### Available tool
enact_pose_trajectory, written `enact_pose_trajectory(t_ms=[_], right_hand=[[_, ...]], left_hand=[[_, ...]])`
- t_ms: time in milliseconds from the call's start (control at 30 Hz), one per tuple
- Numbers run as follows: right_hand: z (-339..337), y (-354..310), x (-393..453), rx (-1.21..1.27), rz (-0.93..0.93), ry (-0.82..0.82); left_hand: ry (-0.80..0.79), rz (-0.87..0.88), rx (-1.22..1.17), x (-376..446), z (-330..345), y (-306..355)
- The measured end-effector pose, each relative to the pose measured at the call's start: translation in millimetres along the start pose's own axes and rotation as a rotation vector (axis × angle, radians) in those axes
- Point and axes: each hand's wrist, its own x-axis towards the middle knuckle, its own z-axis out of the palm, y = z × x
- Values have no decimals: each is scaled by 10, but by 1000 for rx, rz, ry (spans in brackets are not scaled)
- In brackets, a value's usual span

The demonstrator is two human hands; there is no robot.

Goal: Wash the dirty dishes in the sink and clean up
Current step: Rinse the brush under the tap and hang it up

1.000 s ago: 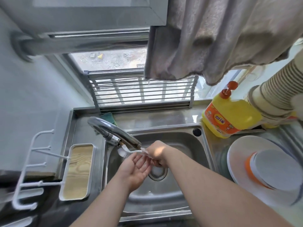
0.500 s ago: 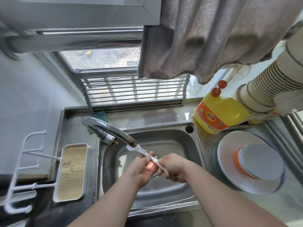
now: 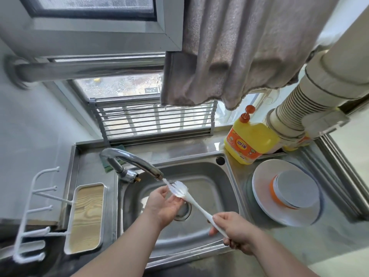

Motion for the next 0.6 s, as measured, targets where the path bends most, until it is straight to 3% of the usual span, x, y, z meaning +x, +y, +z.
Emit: enact_pose_trajectory(t_ms=[233, 433, 600], right_hand=[[35, -73, -127, 28, -97, 37], [102, -354, -226, 474, -171, -135], [353, -721, -167, 743, -278, -85]], left_hand=[[73, 13, 201, -23, -48, 199], [176, 78, 139, -9, -269, 477], [202, 115, 128, -131, -416, 596]])
